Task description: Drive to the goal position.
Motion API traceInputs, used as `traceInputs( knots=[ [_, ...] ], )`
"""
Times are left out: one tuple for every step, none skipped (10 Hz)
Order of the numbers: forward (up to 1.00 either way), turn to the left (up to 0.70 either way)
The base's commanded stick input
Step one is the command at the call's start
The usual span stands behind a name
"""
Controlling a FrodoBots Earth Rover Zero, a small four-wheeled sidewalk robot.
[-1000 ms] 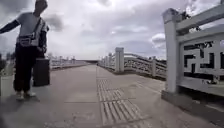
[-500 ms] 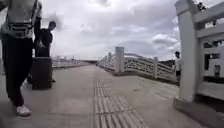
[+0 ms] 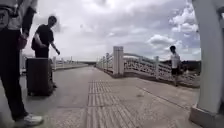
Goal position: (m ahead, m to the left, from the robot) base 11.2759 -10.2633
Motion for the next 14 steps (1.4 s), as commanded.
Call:
traceInputs(
  knots=[
    [0.7,-0.14],
    [0.7,-0.14],
    [0.7,-0.14],
    [0.7,-0.14],
    [0.7,-0.14],
    [0.7,-0.14],
    [0.7,-0.14],
    [0.7,-0.14],
    [0.7,-0.14],
    [0.7,-0.14],
    [0.7,-0.14],
    [0.7,-0.14],
    [0.7,-0.14],
    [0.7,-0.14]
  ],
)
